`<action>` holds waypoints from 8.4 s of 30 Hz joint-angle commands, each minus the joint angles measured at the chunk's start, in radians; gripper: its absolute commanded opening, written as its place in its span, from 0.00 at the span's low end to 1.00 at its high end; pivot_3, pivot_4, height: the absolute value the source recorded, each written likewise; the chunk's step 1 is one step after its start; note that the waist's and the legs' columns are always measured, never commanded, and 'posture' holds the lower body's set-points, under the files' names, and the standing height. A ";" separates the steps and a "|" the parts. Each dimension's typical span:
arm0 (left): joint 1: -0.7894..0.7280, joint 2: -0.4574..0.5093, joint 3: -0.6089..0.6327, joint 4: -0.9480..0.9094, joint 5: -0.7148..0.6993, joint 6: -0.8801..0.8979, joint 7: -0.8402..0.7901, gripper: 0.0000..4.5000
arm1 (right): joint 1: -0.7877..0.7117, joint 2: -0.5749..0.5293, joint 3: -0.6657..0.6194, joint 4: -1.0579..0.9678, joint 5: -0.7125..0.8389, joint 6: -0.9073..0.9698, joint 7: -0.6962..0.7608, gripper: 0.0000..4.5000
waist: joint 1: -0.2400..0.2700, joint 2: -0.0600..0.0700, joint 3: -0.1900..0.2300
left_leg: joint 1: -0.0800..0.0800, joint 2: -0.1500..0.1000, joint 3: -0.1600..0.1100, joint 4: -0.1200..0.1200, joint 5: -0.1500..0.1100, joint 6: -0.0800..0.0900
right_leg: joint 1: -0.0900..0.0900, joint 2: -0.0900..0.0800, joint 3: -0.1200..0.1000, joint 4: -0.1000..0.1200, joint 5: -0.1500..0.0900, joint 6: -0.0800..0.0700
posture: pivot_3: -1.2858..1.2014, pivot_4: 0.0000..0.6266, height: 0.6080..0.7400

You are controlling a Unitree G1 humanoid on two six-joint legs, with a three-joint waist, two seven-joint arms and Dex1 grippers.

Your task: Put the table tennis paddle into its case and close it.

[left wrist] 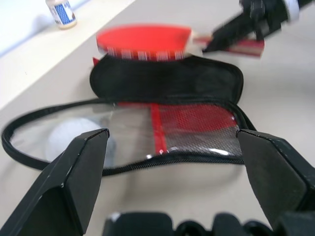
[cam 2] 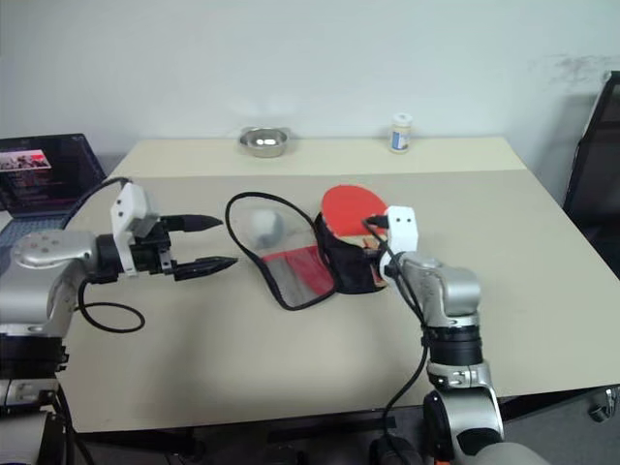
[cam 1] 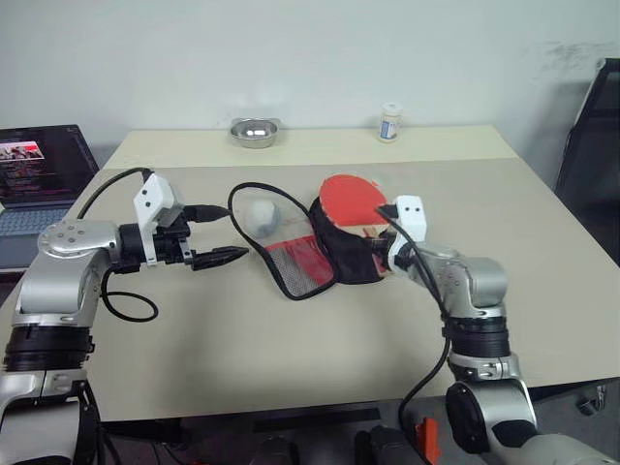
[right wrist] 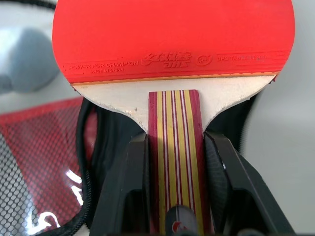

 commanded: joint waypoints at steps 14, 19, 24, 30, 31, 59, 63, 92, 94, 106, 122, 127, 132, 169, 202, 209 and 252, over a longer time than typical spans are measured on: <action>-0.006 -0.014 0.011 -0.012 0.011 -0.044 0.014 1.00 | -0.109 0.053 0.041 0.328 -0.085 -0.333 -0.045 0.25 | -0.006 0.000 0.000 | 0.001 0.002 0.000 0.000 0.000 0.000 | 0.000 0.001 0.000 0.001 0.000 0.000 | 0.52 0.24 1.00; 0.002 -0.015 0.014 -0.014 0.009 -0.048 0.018 1.00 | -0.133 0.062 0.051 0.389 -0.101 -0.382 -0.053 0.25 | -0.005 0.000 0.000 | 0.000 0.002 0.000 0.000 0.000 0.000 | 0.000 0.001 0.000 0.000 0.002 -0.003 | 0.52 0.24 1.00; 0.005 -0.018 0.015 -0.016 0.008 -0.049 0.022 1.00 | -0.120 0.072 0.052 0.411 -0.108 -0.391 -0.065 0.25 | -0.005 0.000 0.000 | 0.001 0.002 0.000 0.000 0.000 0.000 | 0.000 0.001 0.000 0.001 0.001 -0.003 | 0.52 0.24 1.00; 0.004 -0.020 0.011 -0.013 0.008 -0.052 0.028 1.00 | -0.088 0.085 0.068 0.384 -0.120 -0.371 -0.066 0.25 | -0.005 0.000 0.000 | 0.001 0.002 0.000 0.000 0.000 0.000 | 0.000 0.001 0.000 0.001 0.001 -0.002 | 0.52 0.24 1.00; 0.003 -0.021 0.010 -0.012 0.009 -0.052 0.029 1.00 | -0.086 0.086 0.067 0.385 -0.121 -0.368 -0.066 0.25 | -0.005 0.000 0.000 | 0.001 0.002 0.000 0.000 0.000 0.000 | 0.000 0.001 0.000 0.001 0.001 -0.002 | 0.52 0.24 1.00; -0.003 -0.016 0.011 -0.018 0.014 -0.033 0.040 1.00 | -0.085 0.105 0.057 0.257 -0.075 -0.311 -0.010 0.99 | -0.005 -0.001 -0.001 | 0.001 0.002 0.000 0.000 0.000 0.000 | 0.000 0.001 0.000 0.001 0.001 -0.002 | 0.52 0.24 1.00; 0.017 0.006 0.045 -0.018 0.009 0.008 0.074 1.00 | -0.049 -0.027 0.099 0.063 -0.058 -0.258 0.115 0.99 | -0.004 -0.001 -0.001 | 0.001 0.002 0.000 0.000 0.000 0.000 | 0.000 0.001 0.000 0.000 0.001 -0.001 | 0.52 0.24 1.00; -0.148 -0.194 -0.115 0.340 0.178 0.018 0.102 0.01 | 0.114 -0.763 0.073 -0.332 0.237 -0.333 0.857 1.00 | 0.008 -0.002 -0.001 | 0.001 -0.003 0.003 0.002 0.000 0.000 | 0.001 0.004 -0.002 0.000 0.000 0.000 | 0.52 0.24 1.00; -0.204 -0.272 -0.111 0.343 0.147 0.052 0.109 0.01 | 0.119 -0.771 0.068 -0.330 0.241 -0.333 0.856 1.00 | 0.011 -0.002 -0.001 | 0.001 -0.004 0.002 0.002 0.000 0.000 | 0.001 0.004 -0.002 0.000 0.000 0.000 | 0.52 0.24 1.00; -0.585 -0.594 -0.133 0.694 0.183 -0.123 0.196 0.01 | 0.117 -0.780 0.037 -0.287 0.241 -0.290 0.784 1.00 | 0.019 -0.003 -0.001 | 0.002 -0.011 0.000 0.003 0.000 0.001 | 0.004 0.000 -0.002 -0.001 0.000 0.000 | 0.52 0.24 1.00; -0.252 -0.211 -0.074 0.286 0.127 -0.135 -0.076 0.01 | -0.044 -0.510 0.248 0.196 0.016 -0.458 0.641 1.00 | -0.010 -0.003 -0.001 | 0.003 -0.009 -0.002 0.002 0.000 0.000 | 0.003 0.000 0.001 0.002 0.000 -0.001 | 0.52 0.24 1.00; -0.141 -0.129 -0.017 0.117 0.084 -0.046 -0.031 0.01 | -0.180 -0.402 0.250 0.559 -0.073 -0.606 0.593 1.00 | 0.003 -0.003 -0.001 | 0.002 -0.010 -0.002 0.002 0.000 0.000 | 0.003 -0.002 0.000 0.001 0.001 -0.002 | 0.52 0.24 1.00; -0.069 -0.104 0.008 0.023 0.063 0.000 0.007 0.01 | -0.266 -0.366 0.265 0.848 -0.166 -0.761 0.590 1.00 | 0.010 -0.003 -0.001 | 0.001 -0.011 -0.002 0.003 0.000 0.000 | 0.004 -0.003 -0.001 0.000 0.002 -0.004 | 0.52 0.24 1.00; 0.175 0.034 0.008 -0.197 -0.023 0.107 -0.111 0.00 | -0.080 -0.127 0.249 0.490 -0.138 -0.335 0.742 0.01 | -0.029 -0.009 -0.006 | 0.008 0.005 0.001 -0.001 -0.001 -0.002 | 0.004 0.001 0.003 0.003 0.002 -0.007 | 0.52 0.24 1.00; 0.287 0.058 -0.027 -0.329 -0.082 0.143 -0.133 0.00 | 0.414 -0.356 0.203 -0.546 0.192 0.344 0.542 0.01 | 0.001 -0.009 -0.007 | 0.006 0.003 -0.002 0.000 -0.003 -0.004 | 0.005 0.006 -0.001 0.000 -0.002 -0.004 | 0.52 0.24 1.00; 0.275 0.059 -0.030 -0.314 -0.079 0.140 -0.136 0.00 | 0.435 -0.365 0.185 -0.569 0.230 0.368 0.511 0.01 | 0.001 -0.009 -0.007 | 0.006 0.003 -0.002 0.000 -0.003 -0.004 | 0.005 0.006 -0.001 0.000 -0.002 -0.004 | 0.52 0.24 1.00; 0.157 -0.039 0.035 -0.138 -0.019 0.103 0.194 0.99 | 0.069 -0.288 0.529 0.008 -0.074 -0.440 0.536 1.00 | 0.000 -0.010 -0.007 | 0.003 0.004 -0.002 0.002 -0.002 -0.004 | 0.003 0.011 0.000 0.000 -0.002 -0.005 | 0.52 0.24 1.00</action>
